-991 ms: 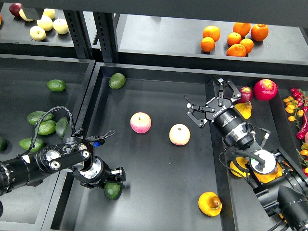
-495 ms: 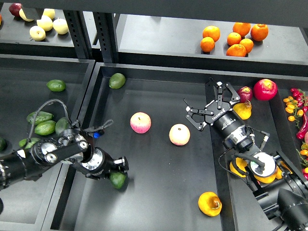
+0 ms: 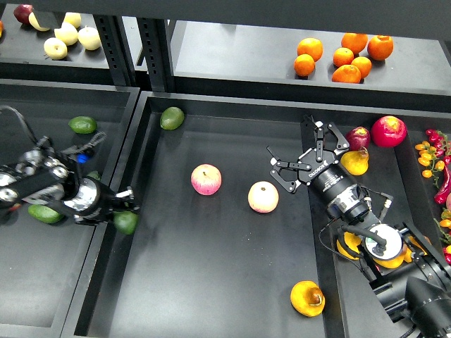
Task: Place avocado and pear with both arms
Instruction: 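Carry the avocado into the avocado bin and release it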
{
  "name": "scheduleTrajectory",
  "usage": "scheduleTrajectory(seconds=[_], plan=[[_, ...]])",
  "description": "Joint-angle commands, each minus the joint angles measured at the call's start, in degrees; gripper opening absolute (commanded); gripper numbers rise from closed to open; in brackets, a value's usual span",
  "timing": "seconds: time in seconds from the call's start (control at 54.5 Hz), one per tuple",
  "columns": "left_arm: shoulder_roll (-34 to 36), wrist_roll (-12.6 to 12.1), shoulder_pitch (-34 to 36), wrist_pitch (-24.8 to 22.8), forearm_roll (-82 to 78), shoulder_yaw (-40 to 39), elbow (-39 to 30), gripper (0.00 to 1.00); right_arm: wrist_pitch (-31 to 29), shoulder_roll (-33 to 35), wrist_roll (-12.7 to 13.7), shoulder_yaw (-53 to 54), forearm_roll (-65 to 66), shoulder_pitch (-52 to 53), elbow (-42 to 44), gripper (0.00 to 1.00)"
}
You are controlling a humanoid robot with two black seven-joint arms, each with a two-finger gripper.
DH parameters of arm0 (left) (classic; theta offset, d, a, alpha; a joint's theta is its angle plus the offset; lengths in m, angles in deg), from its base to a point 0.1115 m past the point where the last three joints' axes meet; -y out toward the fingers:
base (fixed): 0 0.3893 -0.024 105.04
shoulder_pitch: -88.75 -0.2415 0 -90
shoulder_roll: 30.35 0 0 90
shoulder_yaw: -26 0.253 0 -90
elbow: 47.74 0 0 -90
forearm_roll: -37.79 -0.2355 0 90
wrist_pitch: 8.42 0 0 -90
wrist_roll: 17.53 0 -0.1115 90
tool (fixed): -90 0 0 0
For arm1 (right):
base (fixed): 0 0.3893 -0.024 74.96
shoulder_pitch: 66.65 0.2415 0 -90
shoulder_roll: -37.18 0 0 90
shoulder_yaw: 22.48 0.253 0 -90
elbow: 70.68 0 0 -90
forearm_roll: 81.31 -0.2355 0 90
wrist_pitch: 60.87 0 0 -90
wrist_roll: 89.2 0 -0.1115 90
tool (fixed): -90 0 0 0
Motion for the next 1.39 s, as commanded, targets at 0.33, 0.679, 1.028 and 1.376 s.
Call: scheduleTrajectory(seconds=[0.33,0.679,1.028,1.376], plan=[[11.7,0.0,-1.8,0.0,-0.1,1.2,-0.6,0.42,0.0,0.0,0.0,-0.1,0.1,-1.1,0.0,1.0],[14.2,0.0,-3.2,0.0,-0.1,1.1,0.9,0.43,0.0,0.0,0.1,-0.2,0.1,-1.3,0.0,0.99],[14.5,0.0,-4.7,0.0,-0.1,1.1,5.7,0.45,0.0,0.0,0.1,-0.3,0.1,-1.3,-0.1,1.0],[13.7,0.0,-6.6,0.0,-0.1,1.1,8.8,0.46,0.0,0.0,0.2,-0.3,0.1,-1.3,-0.1,1.0]])
